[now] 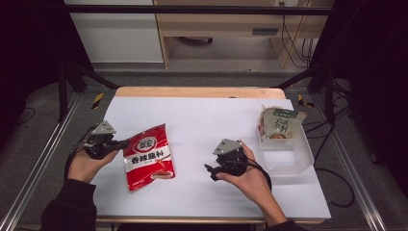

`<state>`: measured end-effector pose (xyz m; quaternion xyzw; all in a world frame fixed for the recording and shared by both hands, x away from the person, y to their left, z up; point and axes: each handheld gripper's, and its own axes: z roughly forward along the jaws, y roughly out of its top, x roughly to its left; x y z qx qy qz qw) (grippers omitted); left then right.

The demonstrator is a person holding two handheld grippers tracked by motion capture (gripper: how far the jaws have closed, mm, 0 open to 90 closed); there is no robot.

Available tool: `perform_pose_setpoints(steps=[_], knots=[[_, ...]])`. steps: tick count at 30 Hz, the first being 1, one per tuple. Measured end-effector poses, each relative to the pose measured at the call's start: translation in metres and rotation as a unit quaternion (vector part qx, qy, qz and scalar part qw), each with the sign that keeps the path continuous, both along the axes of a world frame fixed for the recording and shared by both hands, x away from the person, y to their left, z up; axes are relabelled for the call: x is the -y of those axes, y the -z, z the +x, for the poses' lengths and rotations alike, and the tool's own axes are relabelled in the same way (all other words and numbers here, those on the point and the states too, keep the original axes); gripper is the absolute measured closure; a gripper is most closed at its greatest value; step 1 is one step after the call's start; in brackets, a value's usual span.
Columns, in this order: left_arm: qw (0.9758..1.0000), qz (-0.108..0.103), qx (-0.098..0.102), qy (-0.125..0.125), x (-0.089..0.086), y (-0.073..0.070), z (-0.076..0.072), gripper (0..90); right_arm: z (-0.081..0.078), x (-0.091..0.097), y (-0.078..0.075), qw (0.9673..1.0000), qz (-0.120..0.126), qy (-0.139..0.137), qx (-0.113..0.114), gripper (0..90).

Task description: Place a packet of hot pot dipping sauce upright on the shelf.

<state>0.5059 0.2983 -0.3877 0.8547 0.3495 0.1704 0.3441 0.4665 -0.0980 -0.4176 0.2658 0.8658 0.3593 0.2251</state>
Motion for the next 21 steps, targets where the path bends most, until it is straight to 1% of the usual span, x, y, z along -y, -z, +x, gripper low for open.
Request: perform_pose_setpoints(steps=[3, 8, 10, 12, 14, 15, 19, 21], knots=[[0.9997, 0.012, 0.004, 0.023, 0.014, -0.007, 0.005, 90.0, 0.006, -0.004, -0.007, 1.0, -0.007, -0.003, -0.001, 12.6], [0.9985, 0.024, 0.008, 0.049, 0.035, -0.015, 0.011, 90.0, 0.015, -0.006, -0.017, 0.9999, -0.013, -0.007, 0.003, 15.1], [0.9976, 0.027, 0.008, 0.063, 0.042, -0.017, 0.013, 90.0, 0.018, -0.007, -0.02, 0.9999, -0.015, -0.007, 0.005, 16.5], [0.9964, 0.037, 0.005, 0.076, 0.05, -0.018, 0.016, 90.0, 0.021, -0.008, -0.022, 0.9998, -0.015, -0.01, 0.003, 17.3], [0.9954, 0.043, 0.003, 0.085, 0.056, -0.018, 0.019, 90.0, 0.024, -0.01, -0.023, 0.9997, -0.022, -0.013, 0.0, 17.9], [0.9951, 0.042, 0.002, 0.09, 0.058, -0.019, 0.02, 90.0, 0.025, -0.01, -0.023, 0.9996, -0.025, -0.015, -0.001, 18.6], [0.9934, 0.046, 0.003, 0.105, 0.066, -0.023, 0.021, 90.0, 0.03, -0.014, -0.025, 0.9993, -0.03, -0.024, -0.005, 20.4], [0.9931, 0.042, 0.006, 0.109, 0.069, -0.024, 0.02, 90.0, 0.032, -0.016, -0.027, 0.999, -0.034, -0.028, -0.004, 21.5]])
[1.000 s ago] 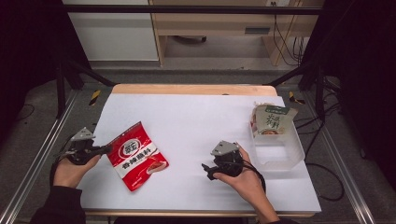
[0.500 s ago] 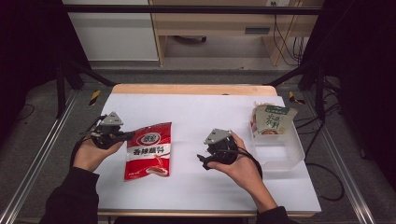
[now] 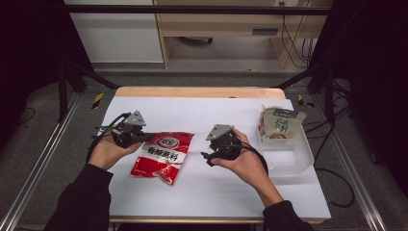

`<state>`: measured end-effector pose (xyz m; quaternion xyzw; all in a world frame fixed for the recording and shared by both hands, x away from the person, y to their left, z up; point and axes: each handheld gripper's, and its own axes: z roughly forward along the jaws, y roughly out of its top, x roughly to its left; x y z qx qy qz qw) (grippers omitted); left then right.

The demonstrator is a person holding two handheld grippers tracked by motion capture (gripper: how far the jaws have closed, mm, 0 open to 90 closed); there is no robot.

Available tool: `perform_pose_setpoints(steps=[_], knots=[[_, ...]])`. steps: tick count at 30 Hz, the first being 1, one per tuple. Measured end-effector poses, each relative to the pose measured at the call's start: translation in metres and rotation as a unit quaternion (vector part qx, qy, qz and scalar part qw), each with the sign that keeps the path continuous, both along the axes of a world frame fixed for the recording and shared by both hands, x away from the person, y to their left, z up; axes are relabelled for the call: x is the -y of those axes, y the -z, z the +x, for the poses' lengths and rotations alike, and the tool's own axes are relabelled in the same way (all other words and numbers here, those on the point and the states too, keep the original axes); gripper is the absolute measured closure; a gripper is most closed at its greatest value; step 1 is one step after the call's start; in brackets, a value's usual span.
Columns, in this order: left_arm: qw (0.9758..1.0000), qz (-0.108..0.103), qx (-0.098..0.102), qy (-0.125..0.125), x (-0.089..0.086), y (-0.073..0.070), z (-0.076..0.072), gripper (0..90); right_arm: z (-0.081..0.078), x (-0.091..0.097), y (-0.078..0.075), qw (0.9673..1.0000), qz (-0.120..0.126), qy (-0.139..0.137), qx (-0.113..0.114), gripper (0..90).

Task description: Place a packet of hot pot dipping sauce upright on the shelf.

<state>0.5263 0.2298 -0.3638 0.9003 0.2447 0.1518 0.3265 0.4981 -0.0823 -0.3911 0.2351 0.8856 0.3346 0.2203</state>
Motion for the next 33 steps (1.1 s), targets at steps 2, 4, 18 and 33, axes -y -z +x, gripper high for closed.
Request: perform_pose_setpoints(steps=[2, 4, 18, 33], knots=[[1.0, -0.001, 0.002, 0.004, 0.002, -0.001, 0.0, 90.0, 0.003, -0.002, -0.002, 1.0, -0.001, -0.002, 0.001, 22.4], [1.0, 0.001, 0.002, 0.008, 0.004, -0.001, -0.001, 90.0, 0.006, -0.003, -0.004, 1.0, -0.004, -0.005, 0.001, 22.6], [0.9996, -0.009, 0.016, 0.022, 0.013, -0.011, -0.005, 90.0, 0.023, -0.027, -0.012, 0.9993, -0.013, -0.032, -0.017, 30.5], [0.9989, -0.012, 0.027, 0.036, 0.022, -0.023, -0.009, 90.0, 0.035, -0.046, -0.017, 0.9959, -0.03, -0.072, -0.045, 53.1]])
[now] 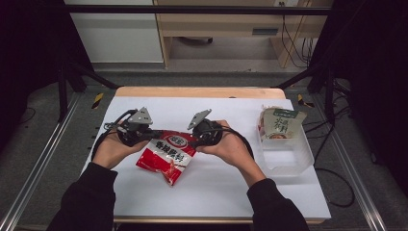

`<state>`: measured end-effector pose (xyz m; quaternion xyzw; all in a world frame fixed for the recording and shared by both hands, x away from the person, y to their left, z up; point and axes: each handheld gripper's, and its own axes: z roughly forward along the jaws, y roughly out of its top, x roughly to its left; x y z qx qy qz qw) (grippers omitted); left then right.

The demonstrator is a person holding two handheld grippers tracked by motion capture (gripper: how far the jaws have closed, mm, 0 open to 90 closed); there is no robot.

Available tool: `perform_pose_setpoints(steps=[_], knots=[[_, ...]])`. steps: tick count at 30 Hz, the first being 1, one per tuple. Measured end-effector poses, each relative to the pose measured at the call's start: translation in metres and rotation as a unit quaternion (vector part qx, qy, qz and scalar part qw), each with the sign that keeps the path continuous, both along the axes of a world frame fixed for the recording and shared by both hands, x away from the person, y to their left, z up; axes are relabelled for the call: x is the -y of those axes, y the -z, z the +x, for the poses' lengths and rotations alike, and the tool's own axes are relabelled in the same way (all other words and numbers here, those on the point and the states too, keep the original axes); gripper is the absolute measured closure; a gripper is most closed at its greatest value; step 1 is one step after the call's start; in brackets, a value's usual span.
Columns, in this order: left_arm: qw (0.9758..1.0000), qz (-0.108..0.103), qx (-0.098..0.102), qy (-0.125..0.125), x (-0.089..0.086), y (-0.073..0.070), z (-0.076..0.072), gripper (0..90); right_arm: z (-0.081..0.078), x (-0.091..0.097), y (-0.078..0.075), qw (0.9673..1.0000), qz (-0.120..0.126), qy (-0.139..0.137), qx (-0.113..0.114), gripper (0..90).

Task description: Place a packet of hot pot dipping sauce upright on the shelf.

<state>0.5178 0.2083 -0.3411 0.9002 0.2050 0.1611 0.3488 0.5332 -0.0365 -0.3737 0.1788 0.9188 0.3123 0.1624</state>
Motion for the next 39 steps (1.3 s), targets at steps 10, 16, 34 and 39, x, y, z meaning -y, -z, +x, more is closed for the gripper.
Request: perform_pose_setpoints(steps=[10, 16, 34, 39], knots=[[1.0, -0.003, 0.0, -0.001, 0.001, -0.002, 0.0, 90.0, 0.004, -0.002, 0.004, 0.9997, -0.009, -0.008, -0.02, 70.2], [1.0, -0.005, 0.0, -0.002, -0.002, -0.003, 0.001, 90.0, 0.005, -0.003, 0.004, 0.9993, -0.01, -0.022, -0.028, 84.8], [0.9964, -0.055, -0.002, -0.064, -0.018, 0.009, 0.006, 43.9, 0.005, -0.012, -0.005, 0.9986, -0.033, -0.031, -0.027, 90.0], [0.9939, -0.072, 0.013, -0.083, -0.03, 0.014, 0.0, 26.6, 0.008, -0.011, -0.006, 0.9988, -0.028, -0.027, -0.031, 90.0]])
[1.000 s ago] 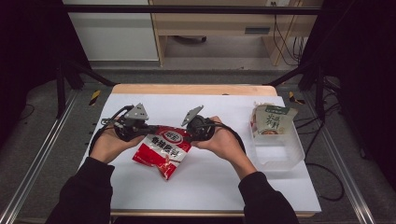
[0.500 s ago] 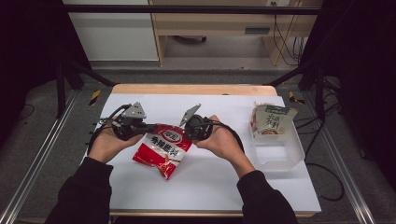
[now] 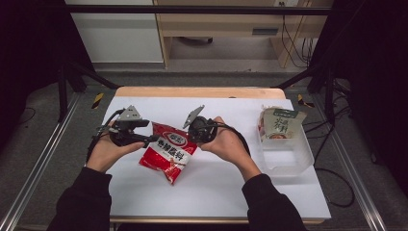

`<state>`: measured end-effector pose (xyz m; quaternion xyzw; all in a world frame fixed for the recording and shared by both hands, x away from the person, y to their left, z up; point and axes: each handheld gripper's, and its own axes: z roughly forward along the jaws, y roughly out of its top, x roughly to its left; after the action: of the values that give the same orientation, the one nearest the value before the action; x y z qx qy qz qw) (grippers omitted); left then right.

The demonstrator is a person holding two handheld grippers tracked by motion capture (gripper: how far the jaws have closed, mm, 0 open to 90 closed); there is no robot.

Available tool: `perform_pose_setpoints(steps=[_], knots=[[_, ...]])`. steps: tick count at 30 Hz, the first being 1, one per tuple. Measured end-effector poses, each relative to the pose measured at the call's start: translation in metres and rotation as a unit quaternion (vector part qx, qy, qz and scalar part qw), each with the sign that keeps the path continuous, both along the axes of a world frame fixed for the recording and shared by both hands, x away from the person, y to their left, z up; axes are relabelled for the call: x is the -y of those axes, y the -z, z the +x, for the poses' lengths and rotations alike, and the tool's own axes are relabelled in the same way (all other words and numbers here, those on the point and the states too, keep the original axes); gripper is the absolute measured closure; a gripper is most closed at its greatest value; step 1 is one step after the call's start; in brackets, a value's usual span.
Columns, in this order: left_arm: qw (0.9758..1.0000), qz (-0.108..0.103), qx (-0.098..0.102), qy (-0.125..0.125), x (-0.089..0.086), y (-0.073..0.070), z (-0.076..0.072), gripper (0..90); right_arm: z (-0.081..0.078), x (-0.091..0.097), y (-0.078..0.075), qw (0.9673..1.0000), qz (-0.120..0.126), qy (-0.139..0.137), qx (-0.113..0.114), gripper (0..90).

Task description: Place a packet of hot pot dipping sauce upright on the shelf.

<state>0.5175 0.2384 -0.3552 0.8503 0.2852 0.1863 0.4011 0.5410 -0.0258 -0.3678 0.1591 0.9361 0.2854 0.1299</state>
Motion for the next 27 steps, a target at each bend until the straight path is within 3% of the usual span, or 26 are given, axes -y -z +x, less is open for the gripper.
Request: perform_pose_setpoints(steps=[7, 14, 20, 27], knots=[[0.9997, 0.0, 0.01, -0.024, -0.014, 0.019, -0.016, 15.9, 0.0, 0.007, -0.01, 0.9998, 0.014, 0.014, -0.008, 90.0], [0.9991, 0.003, 0.01, -0.041, -0.028, 0.033, -0.023, 10.5, -0.008, 0.012, -0.036, 0.9997, 0.024, 0.007, -0.004, 90.0], [0.9981, -0.007, 0.01, -0.06, -0.04, 0.043, -0.026, 9.7, -0.015, 0.02, -0.059, 0.9989, 0.046, 0.008, -0.004, 90.0], [0.9974, -0.004, 0.008, -0.071, -0.048, 0.056, -0.028, 9.4, -0.013, 0.035, -0.08, 0.9995, 0.015, 0.022, 0.017, 90.0]])
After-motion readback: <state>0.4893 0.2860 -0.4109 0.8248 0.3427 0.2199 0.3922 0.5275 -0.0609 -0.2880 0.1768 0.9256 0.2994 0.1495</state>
